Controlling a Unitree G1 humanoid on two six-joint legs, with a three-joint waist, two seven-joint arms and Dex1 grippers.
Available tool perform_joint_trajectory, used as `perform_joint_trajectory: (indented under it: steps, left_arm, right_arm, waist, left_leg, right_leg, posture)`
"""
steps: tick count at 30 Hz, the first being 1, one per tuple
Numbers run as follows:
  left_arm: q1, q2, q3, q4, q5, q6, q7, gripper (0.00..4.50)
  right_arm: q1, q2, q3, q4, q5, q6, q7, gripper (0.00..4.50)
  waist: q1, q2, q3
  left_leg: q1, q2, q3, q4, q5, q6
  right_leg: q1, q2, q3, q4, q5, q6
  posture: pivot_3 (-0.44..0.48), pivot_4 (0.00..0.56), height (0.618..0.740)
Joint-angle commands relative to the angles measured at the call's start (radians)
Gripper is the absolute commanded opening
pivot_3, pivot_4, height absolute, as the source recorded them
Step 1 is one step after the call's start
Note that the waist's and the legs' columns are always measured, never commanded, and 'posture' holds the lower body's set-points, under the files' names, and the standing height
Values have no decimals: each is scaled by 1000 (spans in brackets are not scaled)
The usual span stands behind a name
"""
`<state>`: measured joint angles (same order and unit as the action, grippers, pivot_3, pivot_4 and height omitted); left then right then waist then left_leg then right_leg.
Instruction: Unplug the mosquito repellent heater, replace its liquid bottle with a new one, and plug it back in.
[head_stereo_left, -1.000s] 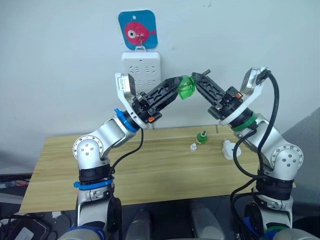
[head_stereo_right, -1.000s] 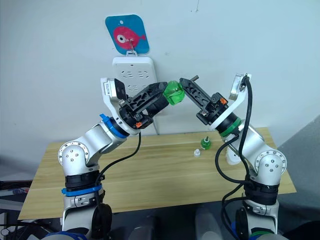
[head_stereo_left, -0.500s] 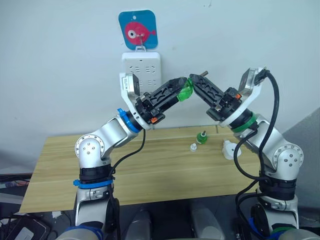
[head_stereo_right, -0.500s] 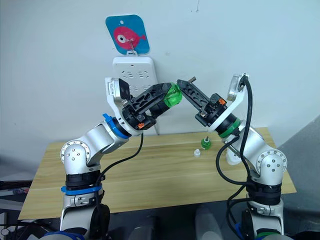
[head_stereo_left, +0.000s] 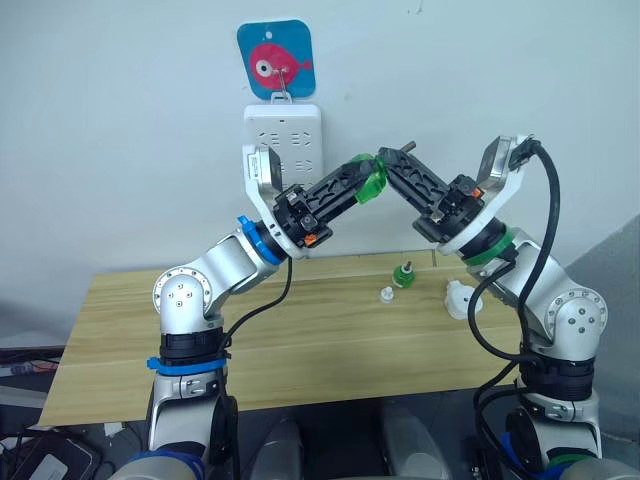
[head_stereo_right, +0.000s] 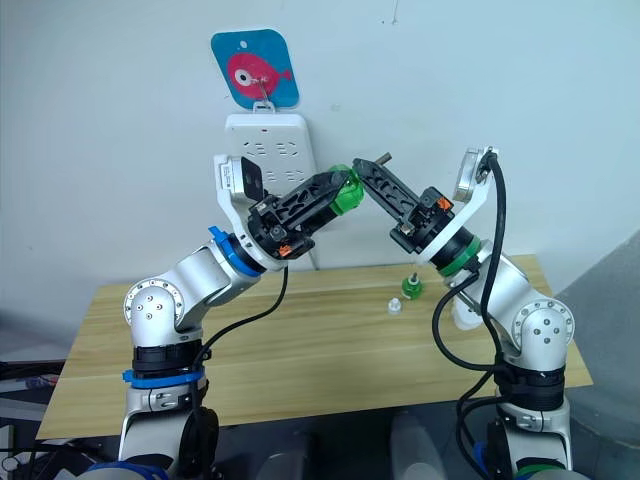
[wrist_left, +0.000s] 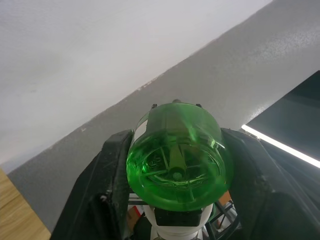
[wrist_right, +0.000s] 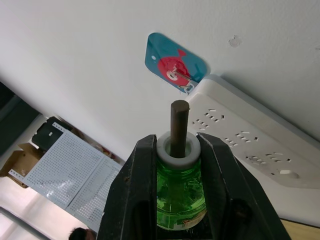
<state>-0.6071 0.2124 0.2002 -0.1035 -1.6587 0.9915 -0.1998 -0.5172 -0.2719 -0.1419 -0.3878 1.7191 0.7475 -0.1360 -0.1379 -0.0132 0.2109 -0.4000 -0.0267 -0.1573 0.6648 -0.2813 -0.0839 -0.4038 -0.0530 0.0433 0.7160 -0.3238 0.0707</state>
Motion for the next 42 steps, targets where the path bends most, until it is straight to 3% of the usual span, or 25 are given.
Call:
perform_joint_trajectory:
  steps: [1,7,14,18,23,26,30,37,42]
  left_arm:
    - [-20,6,-4,-5,-1,-13,-18,2300]
    - [-17,8,-7,-4,0,-11,-25,2300]
    - [-20,83,5,8,-19,24,-55,2300]
    - [-12,154,9,14,-31,62,-86,2300]
    - [-36,200,-11,54,46,83,-169,2300]
    - [-47,228,-31,61,115,100,-247,2300]
    - [1,299,-47,-12,208,111,-336,2300]
    - [108,385,-35,-132,309,89,-418,2300]
    - [168,435,-60,-184,416,56,-494,2300]
  right_arm:
    - [9,-13,4,-48,30,-9,17,831]
    - [20,-25,22,-56,56,-11,14,831]
    - [38,-61,-5,-32,42,-26,19,3252]
    - [68,-151,-43,2,-15,-10,32,4470]
    - [116,-318,-89,69,-123,48,136,4500]
    - [151,-448,-104,110,-255,83,233,4500]
    - [200,-586,-58,102,-503,82,319,4500]
    - [213,-720,16,75,-674,259,352,4500]
    - [192,-784,151,99,-883,303,395,4500]
  waist:
    - [0,0,0]
    - [0,0,0]
    - [1,0,0]
    - [3,0,0]
    - [5,0,0]
    - [7,0,2]
    - [-1,0,1]
    - [2,0,1]
    - [19,0,1]
  left_leg:
    - [0,0,0,0,0,0]
    - [0,0,0,0,0,0]
    - [0,0,0,0,0,0]
    - [0,0,0,0,0,0]
    - [0,-1,0,0,0,0]
    - [0,-2,1,0,0,1]
    - [1,-2,2,-1,0,1]
    - [1,1,3,-1,0,1]
    - [0,0,3,-1,-2,3]
  right_leg:
    - [0,0,0,0,0,0]
    - [0,0,0,0,0,0]
    - [0,0,0,0,0,0]
    - [0,0,0,0,0,0]
    - [0,0,0,-1,0,0]
    - [1,0,1,-1,0,0]
    - [1,1,2,-2,0,0]
    - [0,1,3,-2,0,0]
    - [1,1,3,-3,0,0]
  posture:
    - [-103,164,740]
    - [-102,163,740]
    - [-93,165,740]
    - [-81,177,740]
    - [-113,183,740]
    - [-141,210,740]
    - [-126,184,740]
    - [-113,185,740]
    - [-98,202,740]
